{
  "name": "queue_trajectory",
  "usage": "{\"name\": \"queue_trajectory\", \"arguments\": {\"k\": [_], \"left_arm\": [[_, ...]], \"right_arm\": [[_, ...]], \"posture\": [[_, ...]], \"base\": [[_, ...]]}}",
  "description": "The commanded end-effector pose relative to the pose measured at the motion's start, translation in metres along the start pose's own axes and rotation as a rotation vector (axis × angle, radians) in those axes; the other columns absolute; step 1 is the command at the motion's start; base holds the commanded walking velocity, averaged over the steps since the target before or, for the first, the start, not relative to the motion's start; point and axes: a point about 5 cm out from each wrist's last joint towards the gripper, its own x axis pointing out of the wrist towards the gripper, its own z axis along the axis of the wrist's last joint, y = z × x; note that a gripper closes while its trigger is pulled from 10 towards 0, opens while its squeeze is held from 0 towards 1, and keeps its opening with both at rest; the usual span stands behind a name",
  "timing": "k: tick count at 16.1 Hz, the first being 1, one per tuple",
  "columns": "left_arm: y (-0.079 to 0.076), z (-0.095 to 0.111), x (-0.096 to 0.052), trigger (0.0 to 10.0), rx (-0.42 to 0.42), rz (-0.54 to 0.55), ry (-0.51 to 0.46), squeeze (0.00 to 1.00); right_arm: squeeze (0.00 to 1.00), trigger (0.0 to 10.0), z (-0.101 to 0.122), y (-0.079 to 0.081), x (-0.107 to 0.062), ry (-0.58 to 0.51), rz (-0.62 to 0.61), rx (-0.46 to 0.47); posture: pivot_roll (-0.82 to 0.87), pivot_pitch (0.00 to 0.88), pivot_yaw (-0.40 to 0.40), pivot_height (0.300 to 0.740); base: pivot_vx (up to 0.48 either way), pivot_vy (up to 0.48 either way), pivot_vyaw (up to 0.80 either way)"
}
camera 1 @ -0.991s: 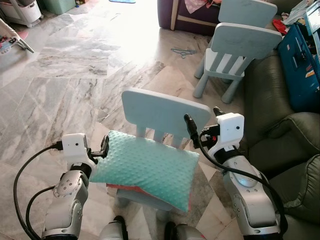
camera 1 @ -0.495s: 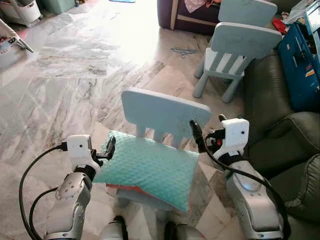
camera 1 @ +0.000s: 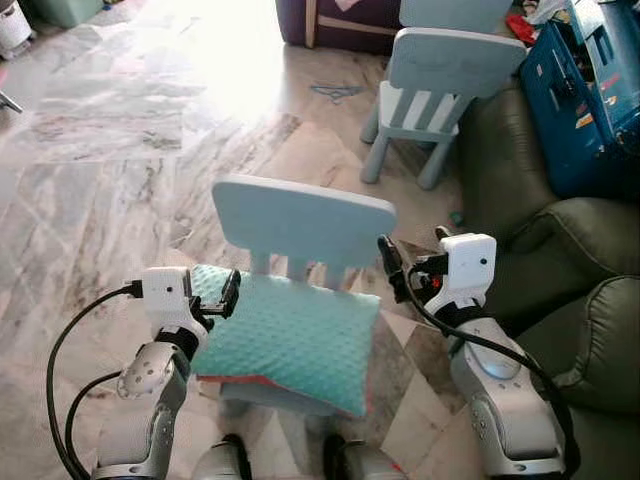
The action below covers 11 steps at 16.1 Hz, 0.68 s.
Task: Move the pillow to the sofa
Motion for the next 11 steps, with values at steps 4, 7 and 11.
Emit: {"name": "queue_trajectory", "arguments": {"k": [4, 7, 11], "left_arm": [[0.0003, -0.0012, -0.0025, 10.0, -0.009, -0.005, 0.011, 0.00], [-0.0028, -0.0019, -0.0022, 10.0, -0.016, -0.028, 0.019, 0.00], [-0.0056, -0.0030, -0.0030, 10.0, -0.030, -0.035, 0.023, 0.00]], "right_arm": [[0.00, 10.0, 0.0021, -0.0012, -0.0022, -0.005, -0.002, 0.000], [0.00, 10.0, 0.0013, -0.0011, -0.0025, -0.001, -0.002, 0.001], [0.00, 10.0, 0.0012, -0.0011, -0.0022, 0.000, 0.000, 0.001]], "posture": [[-0.03, 0.240, -0.058, 0.740], [-0.03, 0.240, -0.060, 0.740], [-0.03, 0.239, -0.061, 0.740]], "base": [[0.000, 0.000, 0.00], [0.000, 0.000, 0.00], [0.000, 0.000, 0.00]]}}
